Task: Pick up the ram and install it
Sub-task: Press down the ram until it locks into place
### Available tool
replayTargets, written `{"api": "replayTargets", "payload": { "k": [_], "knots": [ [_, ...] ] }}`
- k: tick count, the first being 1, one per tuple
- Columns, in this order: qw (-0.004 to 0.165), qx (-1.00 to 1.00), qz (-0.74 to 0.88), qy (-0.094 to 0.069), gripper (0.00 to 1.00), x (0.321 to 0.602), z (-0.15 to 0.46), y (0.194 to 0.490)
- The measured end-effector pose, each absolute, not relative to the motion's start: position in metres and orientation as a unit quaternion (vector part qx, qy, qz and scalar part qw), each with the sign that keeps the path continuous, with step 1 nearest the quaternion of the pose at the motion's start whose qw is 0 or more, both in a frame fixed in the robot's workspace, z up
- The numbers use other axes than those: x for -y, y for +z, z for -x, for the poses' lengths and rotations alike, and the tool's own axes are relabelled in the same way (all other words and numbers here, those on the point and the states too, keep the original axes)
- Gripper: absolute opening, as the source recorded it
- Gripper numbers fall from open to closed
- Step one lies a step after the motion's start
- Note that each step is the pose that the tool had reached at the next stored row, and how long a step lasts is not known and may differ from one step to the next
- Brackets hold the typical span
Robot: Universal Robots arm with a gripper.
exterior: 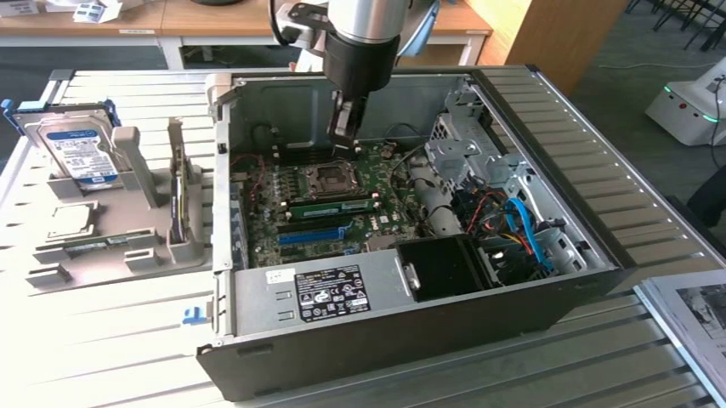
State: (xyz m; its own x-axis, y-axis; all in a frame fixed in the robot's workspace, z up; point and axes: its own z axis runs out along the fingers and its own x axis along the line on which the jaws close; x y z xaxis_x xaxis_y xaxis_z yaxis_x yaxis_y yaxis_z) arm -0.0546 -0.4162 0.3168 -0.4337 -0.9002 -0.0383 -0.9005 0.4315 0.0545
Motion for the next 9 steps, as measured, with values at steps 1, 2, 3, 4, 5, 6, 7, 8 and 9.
{"api": "replayTargets", "payload": {
  "k": [1,2,3,4,5,6,7,8,9],
  "knots": [
    [0.002,-0.848,0.529,0.033,0.10,0.4162,0.0546,0.3168],
    [0.002,-0.850,0.526,0.033,0.10,0.4162,0.0546,0.3168],
    [0.002,-0.852,0.522,0.033,0.10,0.4162,0.0546,0.3168],
    [0.002,-0.854,0.519,0.033,0.10,0.4162,0.0546,0.3167],
    [0.002,-0.856,0.516,0.033,0.10,0.4161,0.0546,0.3167],
    [0.002,-0.858,0.512,0.033,0.10,0.4162,0.0546,0.3166],
    [0.003,-0.860,0.509,0.033,0.10,0.4162,0.0546,0.3166],
    [0.003,-0.862,0.505,0.033,0.10,0.4162,0.0546,0.3166],
    [0.003,-0.865,0.501,0.033,0.10,0.4162,0.0546,0.3166]
  ]
}}
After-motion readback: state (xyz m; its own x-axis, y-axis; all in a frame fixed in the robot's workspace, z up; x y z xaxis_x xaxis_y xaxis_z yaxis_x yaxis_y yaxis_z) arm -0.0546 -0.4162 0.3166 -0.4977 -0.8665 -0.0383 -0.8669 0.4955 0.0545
